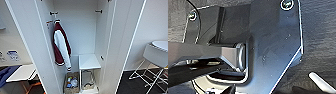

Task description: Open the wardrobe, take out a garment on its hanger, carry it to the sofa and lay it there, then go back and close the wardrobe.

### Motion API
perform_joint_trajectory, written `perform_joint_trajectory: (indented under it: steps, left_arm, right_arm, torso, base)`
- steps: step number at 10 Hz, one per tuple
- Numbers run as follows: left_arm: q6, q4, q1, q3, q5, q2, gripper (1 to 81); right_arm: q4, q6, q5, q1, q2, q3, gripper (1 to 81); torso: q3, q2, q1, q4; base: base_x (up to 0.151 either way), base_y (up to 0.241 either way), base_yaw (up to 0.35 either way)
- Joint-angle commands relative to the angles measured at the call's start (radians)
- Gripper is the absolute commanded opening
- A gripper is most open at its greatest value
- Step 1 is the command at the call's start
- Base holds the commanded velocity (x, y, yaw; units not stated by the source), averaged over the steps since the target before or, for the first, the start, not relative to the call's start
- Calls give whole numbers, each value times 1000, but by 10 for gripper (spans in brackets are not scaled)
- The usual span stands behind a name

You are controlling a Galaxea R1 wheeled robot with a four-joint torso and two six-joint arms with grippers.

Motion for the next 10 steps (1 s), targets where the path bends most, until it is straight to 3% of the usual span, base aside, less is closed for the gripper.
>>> perform_joint_trajectory:
  steps: [1,5,10]
  left_arm:
    - [3,9,-39,-3,41,2,811]
    - [3,9,-39,-3,41,5,811]
    - [-3,0,-35,-3,41,2,811]
  right_arm:
    - [1,1,-52,27,-1,1,811]
    - [0,1,-52,27,-2,1,811]
    - [1,-2,-52,26,-2,0,811]
  torso:
    - [0,0,1,0]
    - [0,0,1,0]
    - [0,0,1,0]
  base:
    - [0,0,274]
    - [0,0,245]
    - [0,0,20]
